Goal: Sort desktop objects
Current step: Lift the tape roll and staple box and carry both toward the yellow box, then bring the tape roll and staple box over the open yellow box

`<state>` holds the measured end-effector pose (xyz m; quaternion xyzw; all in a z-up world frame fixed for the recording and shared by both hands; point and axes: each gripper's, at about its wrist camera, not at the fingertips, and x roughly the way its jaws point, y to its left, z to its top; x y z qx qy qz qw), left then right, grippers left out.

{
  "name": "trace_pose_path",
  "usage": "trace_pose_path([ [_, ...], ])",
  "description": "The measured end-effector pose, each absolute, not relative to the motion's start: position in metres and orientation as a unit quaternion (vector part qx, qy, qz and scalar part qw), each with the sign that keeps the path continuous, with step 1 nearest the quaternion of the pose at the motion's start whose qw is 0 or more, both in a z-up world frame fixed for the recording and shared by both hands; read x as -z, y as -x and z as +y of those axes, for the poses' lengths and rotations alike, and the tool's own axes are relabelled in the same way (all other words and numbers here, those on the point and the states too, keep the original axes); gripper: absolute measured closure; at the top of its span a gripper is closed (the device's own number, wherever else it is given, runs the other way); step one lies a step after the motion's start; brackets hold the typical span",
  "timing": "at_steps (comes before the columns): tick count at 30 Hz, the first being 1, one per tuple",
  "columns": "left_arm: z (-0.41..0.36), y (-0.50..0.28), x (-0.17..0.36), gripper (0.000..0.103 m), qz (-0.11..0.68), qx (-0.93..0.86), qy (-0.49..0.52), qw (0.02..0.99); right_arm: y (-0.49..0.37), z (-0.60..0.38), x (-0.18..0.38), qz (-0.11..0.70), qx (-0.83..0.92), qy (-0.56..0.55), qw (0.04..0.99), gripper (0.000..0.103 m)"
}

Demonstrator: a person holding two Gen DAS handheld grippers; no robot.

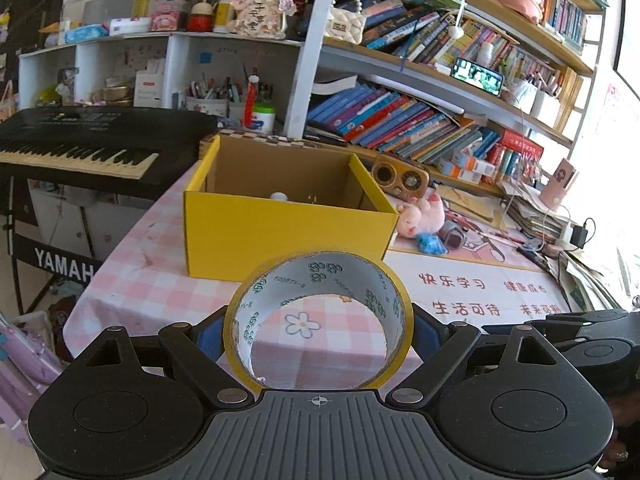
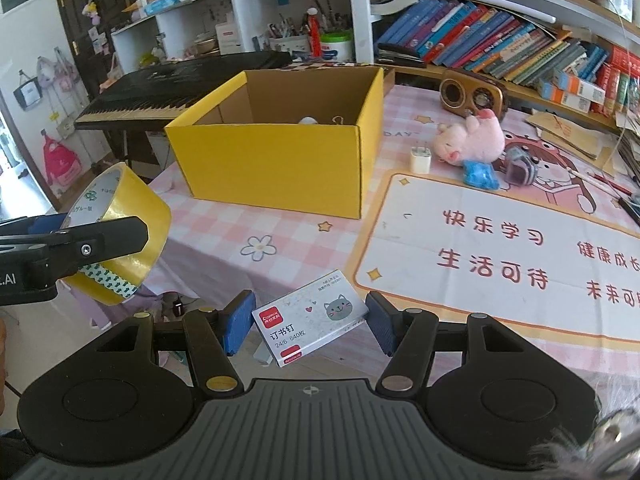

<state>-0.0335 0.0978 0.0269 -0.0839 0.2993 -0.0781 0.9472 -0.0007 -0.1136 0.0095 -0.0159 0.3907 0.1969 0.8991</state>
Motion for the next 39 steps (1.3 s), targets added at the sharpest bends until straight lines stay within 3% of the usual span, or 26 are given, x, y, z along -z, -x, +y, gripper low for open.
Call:
trace_pose_path([
  [39, 0.118, 0.011, -0.024, 0.013, 0.305, 0.057, 0.098, 0.945, -0.038, -0.08, -0.014, 0.393, -0.231, 0.033, 0.889, 0.045],
])
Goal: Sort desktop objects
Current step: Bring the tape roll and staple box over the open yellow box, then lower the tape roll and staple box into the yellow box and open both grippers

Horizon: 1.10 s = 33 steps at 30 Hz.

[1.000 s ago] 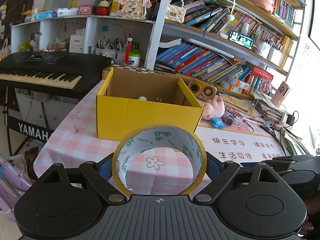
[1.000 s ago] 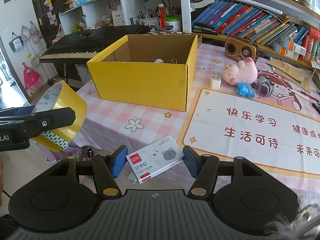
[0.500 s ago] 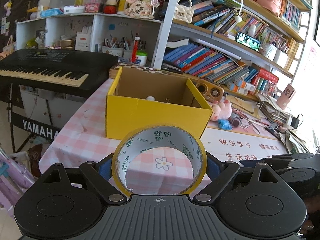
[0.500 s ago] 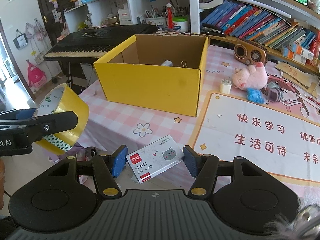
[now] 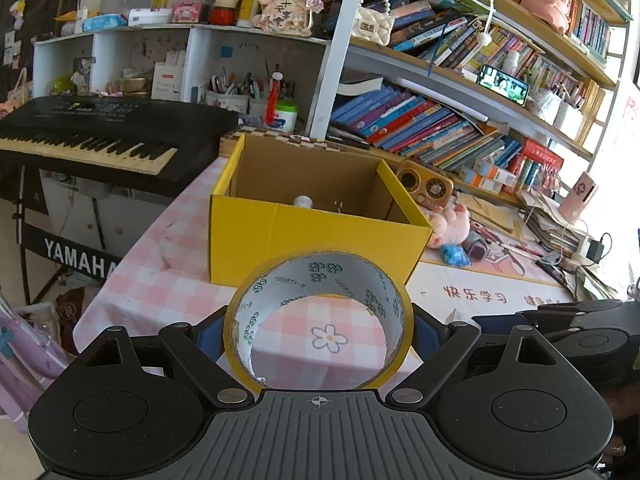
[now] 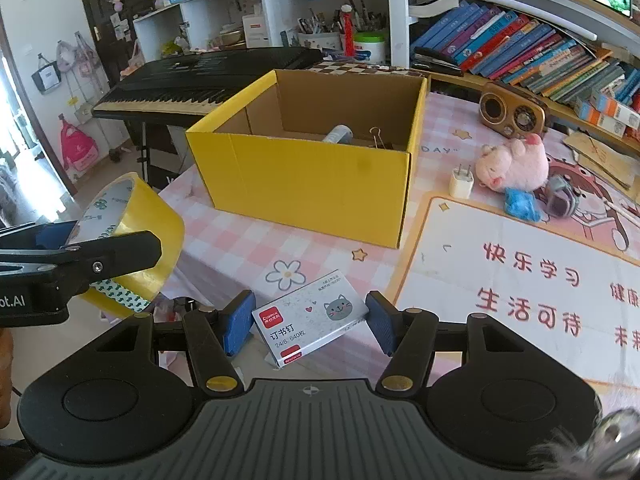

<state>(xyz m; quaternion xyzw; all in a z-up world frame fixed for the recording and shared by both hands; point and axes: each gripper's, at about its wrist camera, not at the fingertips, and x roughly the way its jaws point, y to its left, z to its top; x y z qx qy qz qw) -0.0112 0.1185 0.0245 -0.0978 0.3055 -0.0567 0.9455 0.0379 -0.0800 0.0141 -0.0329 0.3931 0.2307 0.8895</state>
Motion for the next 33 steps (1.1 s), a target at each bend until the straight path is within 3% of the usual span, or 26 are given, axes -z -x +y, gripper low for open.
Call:
trace_pose_path([
  [19, 0.124, -0.067, -0.063, 0.013, 0.24, 0.041, 0.077, 0.967, -0.125, -0.079, -0.066, 0.326, -0.26, 0.032, 0.909, 0.045],
  [33, 0.109, -0.158, -0.063, 0.013, 0.251, 0.046, 0.029, 0.966, -0.205, -0.067, -0.065, 0.294, -0.313, 0.137, 0.892, 0.045],
])
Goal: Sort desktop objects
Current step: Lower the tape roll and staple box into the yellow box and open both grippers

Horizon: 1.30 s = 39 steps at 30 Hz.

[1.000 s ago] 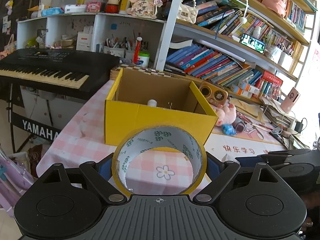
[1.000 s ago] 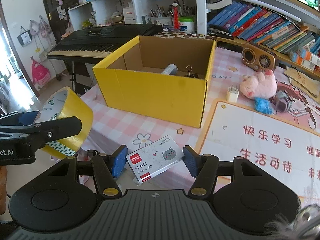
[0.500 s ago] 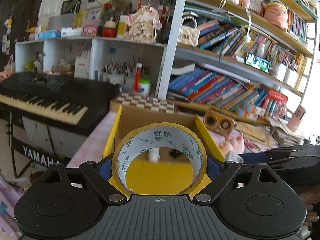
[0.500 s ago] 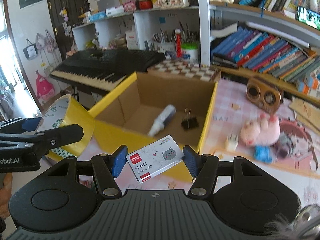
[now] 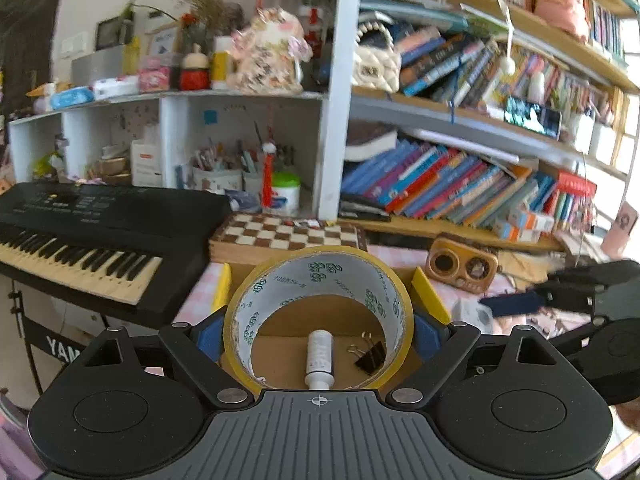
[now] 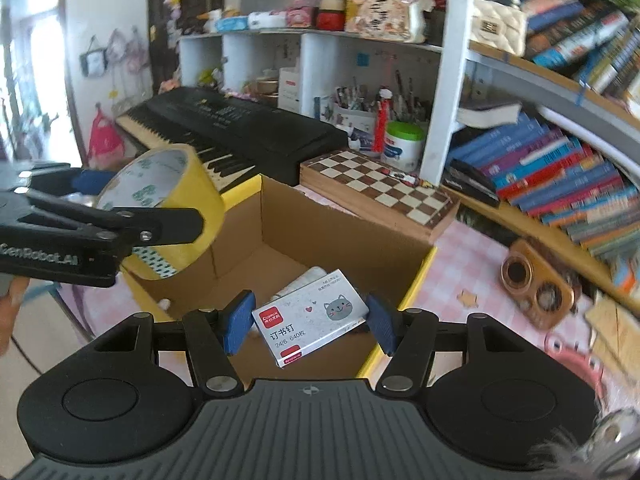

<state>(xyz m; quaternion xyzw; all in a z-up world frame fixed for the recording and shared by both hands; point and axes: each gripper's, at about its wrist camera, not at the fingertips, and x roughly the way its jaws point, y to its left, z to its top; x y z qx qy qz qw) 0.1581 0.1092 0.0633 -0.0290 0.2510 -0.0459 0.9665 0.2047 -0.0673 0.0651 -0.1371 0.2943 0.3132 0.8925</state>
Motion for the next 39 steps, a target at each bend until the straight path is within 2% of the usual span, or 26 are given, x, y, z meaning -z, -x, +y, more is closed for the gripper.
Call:
trace_pose_path([
  [3, 0.099, -0.178, -0.052, 0.013, 0.273, 0.063, -0.002, 0.96, -0.22, -0.061, -0.058, 0.293, -0.331, 0.168, 0.881, 0.045],
  [10, 0.085, -0.22, -0.03, 0.013, 0.327, 0.091, -0.068, 0.938, -0.256, -0.029, -0.03, 0.278, -0.4, 0.34, 0.804, 0.045],
  [18, 0.078, -0.254, -0.001, 0.013, 0.383, 0.109, -0.086, 0.913, -0.277, 0.005, 0.014, 0.284, -0.445, 0.488, 0.695, 0.045],
  [29, 0.079, -0.278, 0.015, 0.013, 0.46, 0.108, -0.081, 0.877, -0.294, 0.016, 0.043, 0.335, -0.479, 0.523, 0.62, 0.045],
  [36, 0.081, -0.281, 0.017, 0.012, 0.476, 0.084, -0.077, 0.872, -0.301, 0.019, 0.048, 0.343, -0.481, 0.522, 0.616, 0.044],
  [39, 0.084, -0.279, 0.016, 0.012, 0.472, 0.083, -0.062, 0.875, -0.302, 0.016, 0.043, 0.337, -0.477, 0.514, 0.628, 0.035],
])
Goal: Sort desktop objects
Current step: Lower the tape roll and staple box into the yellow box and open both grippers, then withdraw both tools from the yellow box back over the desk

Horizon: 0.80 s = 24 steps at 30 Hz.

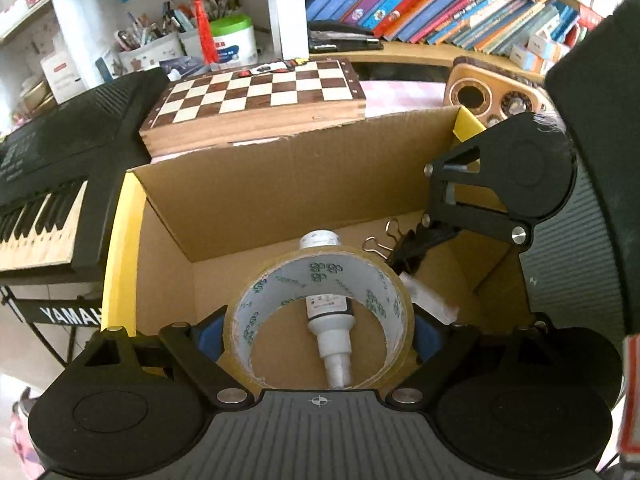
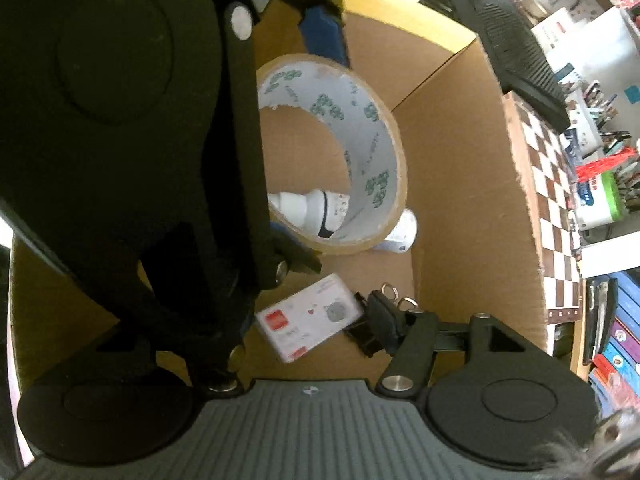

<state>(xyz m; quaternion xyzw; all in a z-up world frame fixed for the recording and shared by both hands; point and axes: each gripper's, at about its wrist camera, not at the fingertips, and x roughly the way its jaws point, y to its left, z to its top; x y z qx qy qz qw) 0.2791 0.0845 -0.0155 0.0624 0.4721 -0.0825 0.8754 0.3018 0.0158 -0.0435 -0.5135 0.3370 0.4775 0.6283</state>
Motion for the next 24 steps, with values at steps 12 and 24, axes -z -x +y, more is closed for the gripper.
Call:
trace_pose_path([
  [12, 0.076, -0.24, -0.024, 0.005, 0.356, 0.088, -0.059, 0.929, -0.286, -0.017, -0.003, 0.313, -0.433, 0.436, 0.724, 0.029],
  [24, 0.088, -0.194, -0.069, 0.004, 0.248, 0.043, 0.002, 0.968, -0.228, -0.065, -0.049, 0.256, -0.366, 0.339, 0.828, 0.03],
])
